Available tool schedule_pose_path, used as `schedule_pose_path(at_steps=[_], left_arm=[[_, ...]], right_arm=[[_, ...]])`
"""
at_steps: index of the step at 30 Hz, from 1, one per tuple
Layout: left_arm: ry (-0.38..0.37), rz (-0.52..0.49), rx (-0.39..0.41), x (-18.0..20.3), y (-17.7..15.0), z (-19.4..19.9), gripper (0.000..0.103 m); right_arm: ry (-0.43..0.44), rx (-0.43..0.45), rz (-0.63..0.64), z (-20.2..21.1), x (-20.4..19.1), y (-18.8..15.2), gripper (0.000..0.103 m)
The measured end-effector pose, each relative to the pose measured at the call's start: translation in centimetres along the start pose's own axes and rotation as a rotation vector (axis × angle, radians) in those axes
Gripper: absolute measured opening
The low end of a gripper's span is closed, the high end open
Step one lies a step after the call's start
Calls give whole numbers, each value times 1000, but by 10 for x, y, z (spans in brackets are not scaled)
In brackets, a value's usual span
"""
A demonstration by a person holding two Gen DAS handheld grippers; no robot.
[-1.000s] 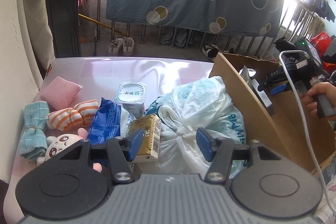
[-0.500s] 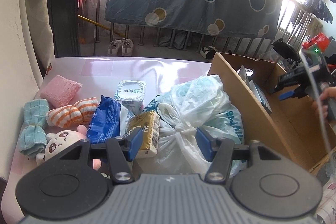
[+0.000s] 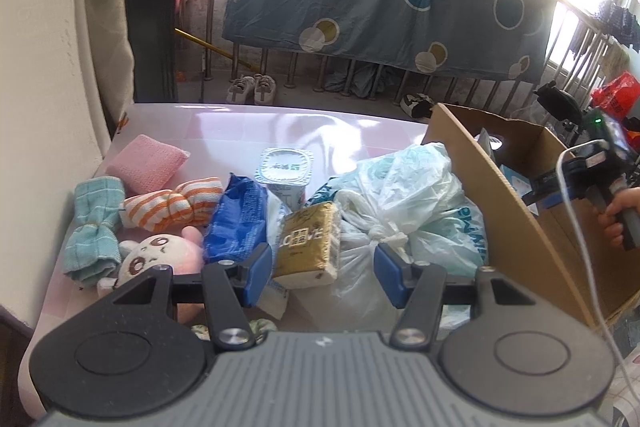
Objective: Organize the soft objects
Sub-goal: 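Carry the bandage box with the right gripper and release it into the box, then grasp the pink sponge with the right gripper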
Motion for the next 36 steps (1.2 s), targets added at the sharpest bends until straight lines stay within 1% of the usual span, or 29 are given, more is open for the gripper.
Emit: schedule_pose_path(at_steps=[5, 9, 12, 15, 18, 20, 22, 23, 24, 26, 28, 31, 33, 36], left_arm=[[59, 5, 31, -20, -11, 11, 58], [102, 21, 41, -40, -23, 18, 58], [159, 32, 73, -57, -26, 24, 58], [220, 53, 113, -74, -20, 31, 58], [322, 92, 126, -94, -12, 30, 58], [400, 123, 116, -109, -9, 26, 58], [461, 158, 108, -126, -9, 22, 58], [471, 176, 106, -135, -10, 21, 58], [474, 196, 103, -143, -12, 20, 58], [488, 230, 93, -161, -17, 18, 58], [511, 249, 84, -178, -23, 17, 58], [544, 290, 67, -207, -32, 17, 58], [557, 330, 55, -225, -38, 17, 58], [575, 373, 46, -247, -46, 20, 58]], right_arm=[[103, 90, -9, 54, -20, 5, 55], [253, 143, -8, 99, -56, 9, 55], [370, 149, 28, 116, -101, 11, 55], [479, 133, 92, 124, -158, 15, 55], [596, 101, 176, 123, -228, 19, 55], [648, 73, 257, 114, -279, 24, 56], [674, 46, 334, 99, -330, 29, 59], [686, 24, 372, 88, -355, 31, 63], [693, 8, 410, 78, -380, 34, 64], [681, -10, 485, 53, -424, 39, 69], [656, -28, 526, 25, -461, 48, 70], [636, -63, 543, -21, -501, 58, 70], [616, -83, 554, -49, -519, 62, 70], [574, -112, 558, -91, -537, 57, 71]])
Point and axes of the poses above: each gripper's, at about its wrist camera, not at the fingertips, and z roughly against the way its jaws point, x to its right, y to its top, the point moved 8 cm from there along -z, roughly the way its jaws point, and after that the axes turned 6 degrees about y, right-handed, at the moved point
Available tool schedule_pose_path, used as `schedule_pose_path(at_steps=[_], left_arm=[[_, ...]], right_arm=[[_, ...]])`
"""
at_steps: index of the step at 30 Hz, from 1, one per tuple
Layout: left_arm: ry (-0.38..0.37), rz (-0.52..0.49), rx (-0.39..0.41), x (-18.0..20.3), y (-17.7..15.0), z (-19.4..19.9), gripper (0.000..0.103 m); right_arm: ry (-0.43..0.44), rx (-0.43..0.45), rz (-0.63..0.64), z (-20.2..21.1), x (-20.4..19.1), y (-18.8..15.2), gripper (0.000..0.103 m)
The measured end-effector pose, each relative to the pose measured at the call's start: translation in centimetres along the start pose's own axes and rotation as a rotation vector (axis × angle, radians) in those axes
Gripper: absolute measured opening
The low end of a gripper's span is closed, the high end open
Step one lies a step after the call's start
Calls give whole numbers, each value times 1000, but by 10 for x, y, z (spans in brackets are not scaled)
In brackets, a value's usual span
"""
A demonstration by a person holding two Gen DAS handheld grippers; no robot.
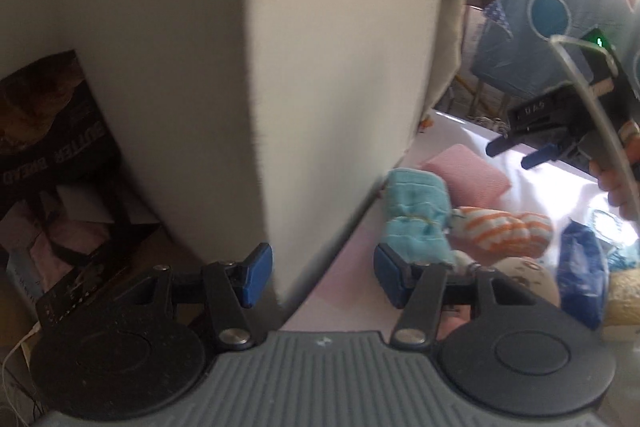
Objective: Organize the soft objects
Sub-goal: 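Grasp the pink sponge with the right gripper, then lift the pink sponge with the right gripper and carry it over the box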
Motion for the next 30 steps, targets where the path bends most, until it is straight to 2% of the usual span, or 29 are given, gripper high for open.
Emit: schedule_pose_path(at_steps=[4, 7, 9, 11, 13, 17, 26, 30], left_arm=[[7, 37, -17, -16, -1, -8, 58], [-3, 56, -20, -20, 0, -11, 58], [-13, 63, -19, -21, -1, -9, 58], [-24, 70, -16, -22, -1, -7, 58], [-36, 75, -18, -22, -2, -5, 58], [-70, 90, -27, -21, -6, -1, 58], [-190, 103, -21, -11, -11, 24, 57], [-260, 96, -10, -6, -11, 37, 56]], right_arm=[[-8, -37, -26, -37, 4, 0, 72], [-31, -92, -50, -53, 3, -12, 66], [-27, -83, -77, -51, 1, -12, 56], [-26, -70, -109, -42, 1, -12, 41], [-16, -57, -142, -34, 1, -12, 33], [-23, -16, -154, -7, -3, -17, 23], [20, 104, -217, 84, -10, -37, 21], [64, 150, -267, 129, -8, -63, 21]])
Point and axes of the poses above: each gripper's, at about its wrist camera, not at the fingertips, and z roughly against the way its jaws point, x to its right, y to its top, the point moved 8 cm from there along -z, roughly the way its jaws point, and after that the axes turned 6 degrees about y, right-handed, at the moved point
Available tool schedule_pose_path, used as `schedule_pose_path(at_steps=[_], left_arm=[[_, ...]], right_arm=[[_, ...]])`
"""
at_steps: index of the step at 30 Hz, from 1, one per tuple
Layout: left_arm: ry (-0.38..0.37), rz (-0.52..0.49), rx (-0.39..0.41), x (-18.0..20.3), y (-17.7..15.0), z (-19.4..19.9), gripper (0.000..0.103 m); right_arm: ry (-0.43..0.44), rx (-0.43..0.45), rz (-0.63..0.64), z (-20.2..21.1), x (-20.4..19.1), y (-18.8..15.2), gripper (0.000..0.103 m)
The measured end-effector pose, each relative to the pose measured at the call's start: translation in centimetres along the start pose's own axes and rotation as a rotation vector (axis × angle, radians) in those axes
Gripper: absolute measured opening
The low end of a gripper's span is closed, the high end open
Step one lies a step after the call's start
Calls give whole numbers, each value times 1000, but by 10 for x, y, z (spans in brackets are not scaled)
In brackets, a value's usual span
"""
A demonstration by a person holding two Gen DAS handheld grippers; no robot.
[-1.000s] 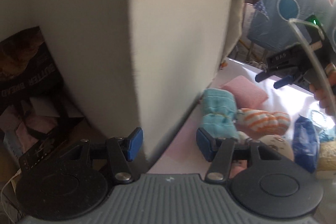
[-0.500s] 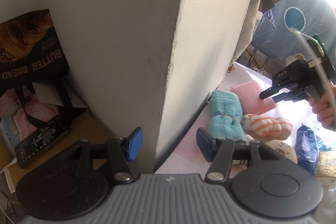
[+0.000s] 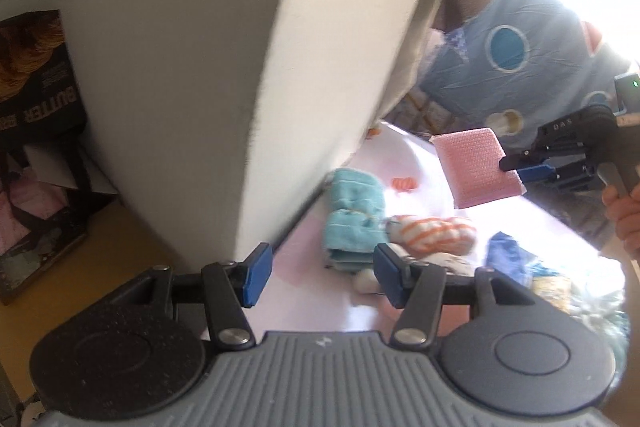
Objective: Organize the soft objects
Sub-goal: 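Lift the pink sponge with the right gripper and carry it over the box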
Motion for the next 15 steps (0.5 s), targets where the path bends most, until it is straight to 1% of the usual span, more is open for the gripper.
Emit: schedule_pose_path(at_steps=[3, 6, 9, 12, 13, 15], left_arm=[[-80, -26, -9, 13, -3, 9, 55], [-185, -53, -34, 31, -9, 16, 55], [-319, -65, -111, 50, -17, 16, 55], [-439, -50, -202, 70, -28, 10, 55], [-469, -48, -237, 77, -33, 6, 55], [-494, -49, -302, 89, -42, -3, 55]], right_arm=[[61, 16, -60, 31, 6, -29, 21], [123, 25, -124, 54, 15, -70, 21], [152, 16, -169, 66, 26, -116, 21], [179, 2, -224, 70, 35, -155, 21], [188, -1, -239, 72, 38, -166, 21], [190, -4, -259, 72, 42, -183, 21]])
Point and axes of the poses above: each gripper's, at about its wrist camera, not at the fingertips, and z roughly against the way its jaws point, x to its right, y to its top, the point moved 8 cm from there along -z, roughly the way its jaws point, and after that the axes turned 6 degrees about y, right-handed, at the moved point
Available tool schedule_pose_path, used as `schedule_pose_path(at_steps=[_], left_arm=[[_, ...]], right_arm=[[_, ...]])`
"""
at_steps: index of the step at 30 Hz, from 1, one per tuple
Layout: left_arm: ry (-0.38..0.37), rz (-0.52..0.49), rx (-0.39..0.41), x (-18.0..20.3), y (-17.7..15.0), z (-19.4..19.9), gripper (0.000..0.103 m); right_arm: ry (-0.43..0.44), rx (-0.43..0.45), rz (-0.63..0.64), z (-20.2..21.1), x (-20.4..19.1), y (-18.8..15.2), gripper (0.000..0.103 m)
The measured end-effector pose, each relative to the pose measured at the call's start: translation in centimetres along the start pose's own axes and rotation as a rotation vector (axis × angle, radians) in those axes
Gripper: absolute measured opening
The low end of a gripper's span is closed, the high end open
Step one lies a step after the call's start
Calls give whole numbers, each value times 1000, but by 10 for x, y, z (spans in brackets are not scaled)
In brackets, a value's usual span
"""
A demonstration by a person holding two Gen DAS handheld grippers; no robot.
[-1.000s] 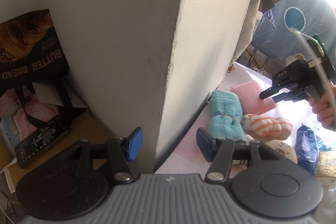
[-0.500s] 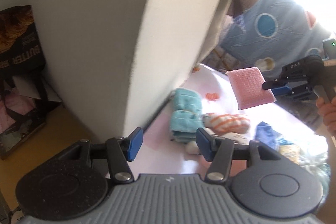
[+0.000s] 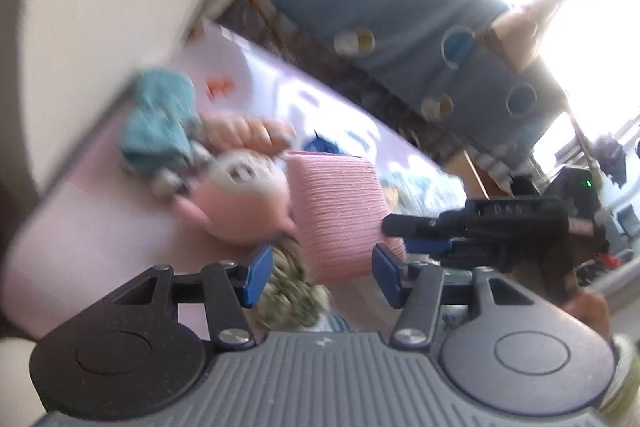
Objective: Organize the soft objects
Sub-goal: 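Lift the pink sponge with the right gripper and carry it over the box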
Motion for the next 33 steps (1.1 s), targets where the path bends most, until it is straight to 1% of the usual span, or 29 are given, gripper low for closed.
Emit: schedule_pose_path(at_steps=[3, 4, 5, 7, 11, 16, 21, 23, 26, 29, 31, 33], left_arm=[[-25, 17, -75, 10, -14, -20, 54], [-32, 18, -91, 15, -18, -24, 51], [-40, 16, -98, 20, -22, -26, 49], [-57, 3, -102, 31, -25, -27, 48], [-63, -76, -92, 63, -26, -25, 48], [-118, -160, -98, 119, -23, -27, 48], [-207, -266, -122, 196, -26, -41, 48], [-227, -312, -134, 227, -31, -54, 48], [-232, -365, -138, 261, -35, -71, 49], [-237, -382, -147, 278, -41, -83, 49], [-229, -385, -150, 280, -44, -89, 49], [-209, -380, -154, 276, -45, -94, 49]], right_arm=[[12, 2, -30, 5, 9, -12, 21], [15, 5, -37, 8, 12, -16, 21], [21, 8, -41, 12, 14, -19, 21], [30, 20, -48, 20, 15, -22, 21], [48, 71, -55, 48, 19, -27, 21], [64, 160, -61, 109, 33, -24, 21], [57, 280, -89, 184, 63, -19, 21], [47, 332, -111, 215, 80, -16, 21], [7, 417, -142, 265, 111, -8, 21], [-57, 502, -165, 318, 146, 6, 21], [-127, 541, -174, 338, 171, 21, 21], [-227, 566, -168, 352, 197, 39, 21]])
Point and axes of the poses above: each gripper's, at about its wrist camera, not at the fingertips, and z roughly against the way its jaws point, x to its right, y to its top, the point moved 8 cm from there along -z, roughly the way its jaws point, and after that the axes turned 6 degrees about y, right-handed, at the moved point
